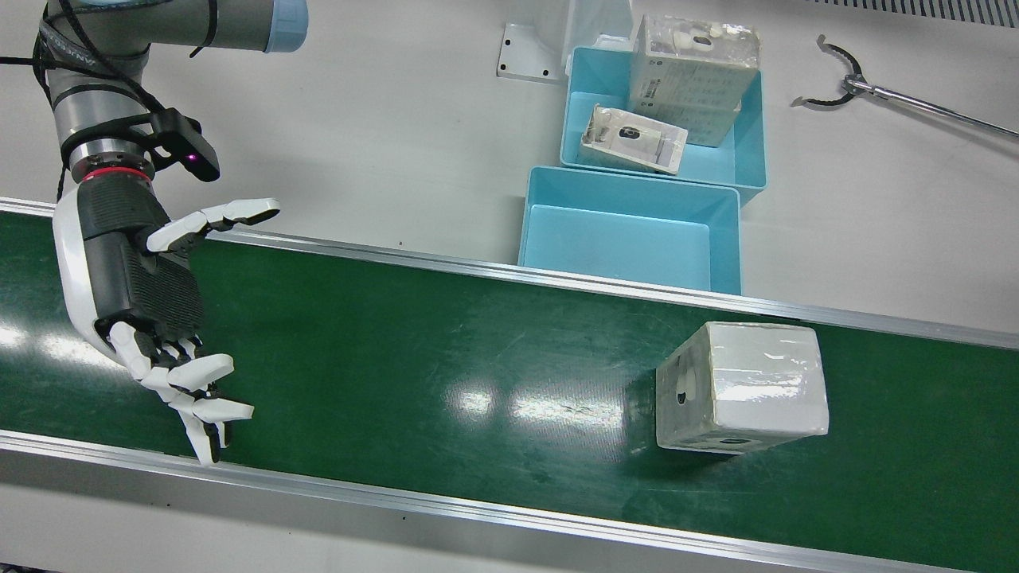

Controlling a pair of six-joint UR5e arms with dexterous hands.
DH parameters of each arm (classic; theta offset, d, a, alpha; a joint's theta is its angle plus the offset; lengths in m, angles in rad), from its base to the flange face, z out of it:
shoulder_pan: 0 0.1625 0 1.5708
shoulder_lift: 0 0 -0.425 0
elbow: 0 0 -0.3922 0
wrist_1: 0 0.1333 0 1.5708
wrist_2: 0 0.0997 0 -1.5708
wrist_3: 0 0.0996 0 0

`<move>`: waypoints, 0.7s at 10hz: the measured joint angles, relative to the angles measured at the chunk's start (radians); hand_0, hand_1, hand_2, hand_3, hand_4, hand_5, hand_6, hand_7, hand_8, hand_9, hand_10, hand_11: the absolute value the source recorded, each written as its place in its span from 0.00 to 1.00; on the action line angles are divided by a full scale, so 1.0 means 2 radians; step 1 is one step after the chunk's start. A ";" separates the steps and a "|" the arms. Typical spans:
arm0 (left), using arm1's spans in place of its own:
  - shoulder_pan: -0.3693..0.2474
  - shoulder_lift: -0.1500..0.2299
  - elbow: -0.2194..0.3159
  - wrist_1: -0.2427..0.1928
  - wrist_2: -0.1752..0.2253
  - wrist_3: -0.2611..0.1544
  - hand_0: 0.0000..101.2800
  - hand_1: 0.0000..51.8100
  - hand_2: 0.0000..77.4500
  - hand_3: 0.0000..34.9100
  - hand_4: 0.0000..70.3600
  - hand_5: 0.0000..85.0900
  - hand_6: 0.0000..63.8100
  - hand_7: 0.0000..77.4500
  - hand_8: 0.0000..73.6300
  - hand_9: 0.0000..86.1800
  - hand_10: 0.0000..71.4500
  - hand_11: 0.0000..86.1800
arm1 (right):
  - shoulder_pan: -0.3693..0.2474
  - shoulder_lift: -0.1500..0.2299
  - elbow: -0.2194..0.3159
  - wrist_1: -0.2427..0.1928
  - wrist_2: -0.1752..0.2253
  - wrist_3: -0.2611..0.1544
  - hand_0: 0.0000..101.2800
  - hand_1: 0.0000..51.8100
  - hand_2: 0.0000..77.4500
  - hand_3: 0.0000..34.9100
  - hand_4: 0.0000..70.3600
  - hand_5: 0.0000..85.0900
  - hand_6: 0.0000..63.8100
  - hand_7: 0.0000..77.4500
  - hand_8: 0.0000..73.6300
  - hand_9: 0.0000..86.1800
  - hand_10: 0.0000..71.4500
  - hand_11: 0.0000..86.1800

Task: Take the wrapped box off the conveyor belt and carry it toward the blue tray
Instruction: 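Lower the open right hand toward the belt, facing the oncoming box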

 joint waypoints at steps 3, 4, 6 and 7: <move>0.000 0.000 0.000 0.000 0.000 0.000 0.00 0.00 0.01 0.00 0.00 0.01 0.01 0.00 0.00 0.00 0.00 0.00 | -0.021 0.001 -0.009 0.002 0.001 -0.006 0.47 0.32 0.25 0.70 0.18 0.45 0.04 0.34 0.00 0.06 0.00 0.02; 0.000 0.000 0.000 0.000 0.000 0.000 0.00 0.00 0.01 0.00 0.00 0.01 0.00 0.01 0.00 0.00 0.00 0.00 | -0.026 0.003 -0.015 0.005 0.002 -0.009 0.47 0.32 0.25 0.70 0.18 0.45 0.04 0.34 0.00 0.06 0.00 0.02; 0.000 0.000 0.000 0.000 0.000 0.000 0.00 0.00 0.01 0.00 0.00 0.01 0.01 0.01 0.00 0.00 0.01 0.00 | -0.031 0.007 -0.026 0.024 0.004 -0.011 0.48 0.32 0.31 0.57 0.15 0.45 0.04 0.30 0.00 0.07 0.02 0.01; 0.000 0.000 0.000 0.000 0.000 0.000 0.00 0.00 0.01 0.00 0.00 0.01 0.01 0.00 0.00 0.00 0.01 0.00 | -0.031 0.009 -0.028 0.032 0.004 -0.013 0.48 0.32 0.31 0.57 0.15 0.45 0.04 0.30 0.00 0.07 0.02 0.01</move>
